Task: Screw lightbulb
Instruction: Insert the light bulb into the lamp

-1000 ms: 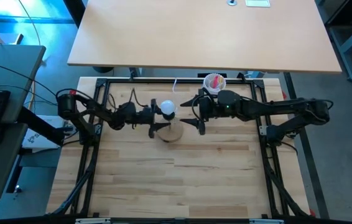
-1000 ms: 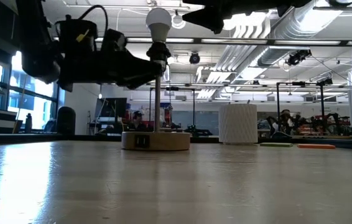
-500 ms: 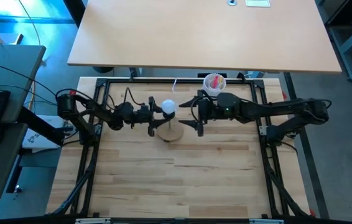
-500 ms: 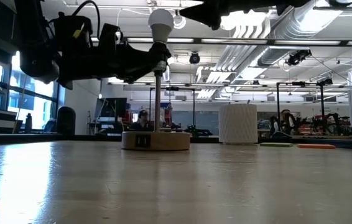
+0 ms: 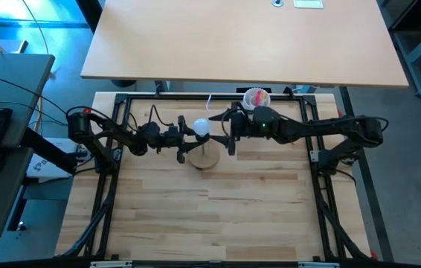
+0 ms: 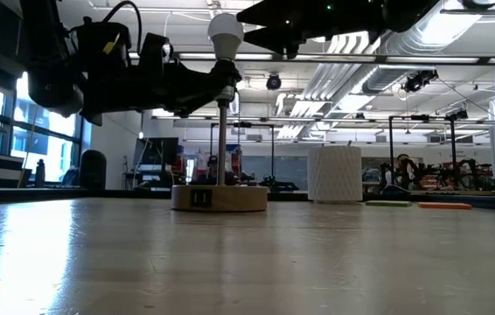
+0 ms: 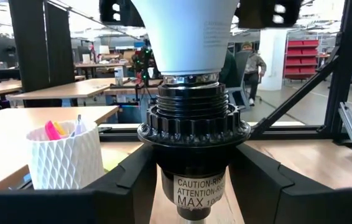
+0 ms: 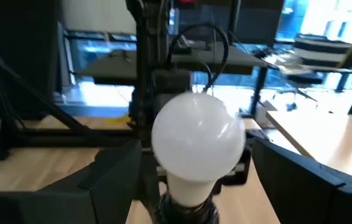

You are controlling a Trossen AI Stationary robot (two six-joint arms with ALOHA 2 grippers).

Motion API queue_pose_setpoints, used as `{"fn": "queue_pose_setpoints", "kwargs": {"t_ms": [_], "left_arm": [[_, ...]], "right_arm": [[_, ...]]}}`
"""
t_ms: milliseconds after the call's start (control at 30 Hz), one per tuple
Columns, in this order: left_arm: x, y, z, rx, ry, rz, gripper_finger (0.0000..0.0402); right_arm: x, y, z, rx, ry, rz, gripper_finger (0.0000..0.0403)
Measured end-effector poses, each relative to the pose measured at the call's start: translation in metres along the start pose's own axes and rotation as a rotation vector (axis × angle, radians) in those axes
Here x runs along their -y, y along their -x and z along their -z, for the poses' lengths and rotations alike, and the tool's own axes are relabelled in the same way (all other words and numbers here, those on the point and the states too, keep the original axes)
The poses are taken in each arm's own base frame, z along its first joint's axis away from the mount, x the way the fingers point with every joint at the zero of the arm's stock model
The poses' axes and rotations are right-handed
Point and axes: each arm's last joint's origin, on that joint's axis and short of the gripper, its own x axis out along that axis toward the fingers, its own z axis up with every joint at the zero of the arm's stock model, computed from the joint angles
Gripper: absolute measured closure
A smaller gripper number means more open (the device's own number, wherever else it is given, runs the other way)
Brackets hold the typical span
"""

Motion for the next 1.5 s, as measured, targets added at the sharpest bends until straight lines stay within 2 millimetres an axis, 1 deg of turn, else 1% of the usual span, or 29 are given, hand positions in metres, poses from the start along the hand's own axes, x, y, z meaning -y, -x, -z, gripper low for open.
{"fn": "queue_pose_setpoints", "kwargs": {"t_ms": [100, 167, 267, 400, 533, 867, 1233, 1367, 1500], "left_arm": [[0.000, 0.000, 0.000, -0.001, 0.000, 0.000, 0.0240], [0.000, 0.000, 0.000, -0.001, -0.005, 0.000, 0.0240], [0.000, 0.000, 0.000, 0.001, -0.008, 0.008, 0.0241], [0.000, -0.003, -0.001, 0.003, -0.008, 0.026, 0.0241], [-0.001, -0.006, -0.002, -0.004, -0.007, 0.028, 0.0242], [-0.001, -0.007, -0.002, -0.012, -0.003, 0.028, 0.0242], [-0.001, -0.007, -0.001, -0.015, -0.009, 0.032, 0.0242], [0.000, -0.007, -0.002, -0.012, -0.015, 0.044, 0.0242], [0.000, -0.007, -0.002, -0.010, -0.011, 0.046, 0.0242]], "right_arm": [[0.010, 0.001, -0.003, 0.020, -0.050, -0.059, 0.0100], [0.016, 0.002, -0.004, 0.018, -0.081, -0.068, 0.0100], [0.023, 0.003, -0.003, 0.017, -0.082, -0.076, 0.0100], [0.026, 0.003, -0.002, 0.027, -0.081, -0.138, 0.0100], [0.029, 0.001, 0.000, 0.027, -0.083, -0.127, 0.0100], [0.030, -0.009, 0.014, 0.007, -0.113, -0.136, 0.0100], [0.032, -0.010, 0.013, 0.042, -0.123, -0.159, 0.0100], [0.032, -0.015, 0.015, 0.080, -0.121, -0.170, 0.0100], [0.032, -0.020, 0.021, 0.090, -0.150, -0.178, 0.0100]]}}
